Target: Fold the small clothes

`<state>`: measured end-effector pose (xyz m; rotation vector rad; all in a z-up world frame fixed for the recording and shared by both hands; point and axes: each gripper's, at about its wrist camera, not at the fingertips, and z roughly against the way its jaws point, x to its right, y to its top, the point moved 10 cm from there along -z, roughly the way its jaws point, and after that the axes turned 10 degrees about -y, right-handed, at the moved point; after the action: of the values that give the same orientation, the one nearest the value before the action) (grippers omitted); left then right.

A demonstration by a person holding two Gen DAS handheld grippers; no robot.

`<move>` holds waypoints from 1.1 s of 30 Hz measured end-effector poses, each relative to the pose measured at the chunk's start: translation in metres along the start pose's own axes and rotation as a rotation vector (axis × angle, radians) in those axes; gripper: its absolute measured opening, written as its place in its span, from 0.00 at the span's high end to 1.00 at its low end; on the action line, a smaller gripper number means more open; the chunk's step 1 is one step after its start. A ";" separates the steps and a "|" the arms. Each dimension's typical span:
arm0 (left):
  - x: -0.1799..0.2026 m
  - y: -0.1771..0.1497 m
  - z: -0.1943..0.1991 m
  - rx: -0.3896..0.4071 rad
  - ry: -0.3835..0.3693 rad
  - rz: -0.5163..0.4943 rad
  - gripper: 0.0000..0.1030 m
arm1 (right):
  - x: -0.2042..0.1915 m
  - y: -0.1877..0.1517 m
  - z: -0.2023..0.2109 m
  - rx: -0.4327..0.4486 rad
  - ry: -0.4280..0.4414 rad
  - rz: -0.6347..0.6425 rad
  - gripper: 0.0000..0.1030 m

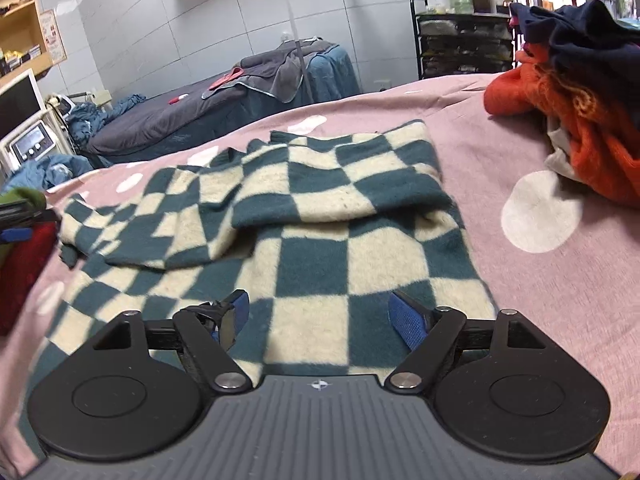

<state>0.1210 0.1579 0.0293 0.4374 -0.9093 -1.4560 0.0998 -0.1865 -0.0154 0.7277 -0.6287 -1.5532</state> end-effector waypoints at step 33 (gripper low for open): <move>0.154 -0.116 0.020 -0.228 -0.015 -0.176 0.35 | -0.009 -0.019 -0.004 0.060 0.016 0.089 0.00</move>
<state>0.0109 0.0020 -0.0051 0.3432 -0.7194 -1.7049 0.0909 -0.1754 -0.0310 0.7465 -0.6890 -1.4505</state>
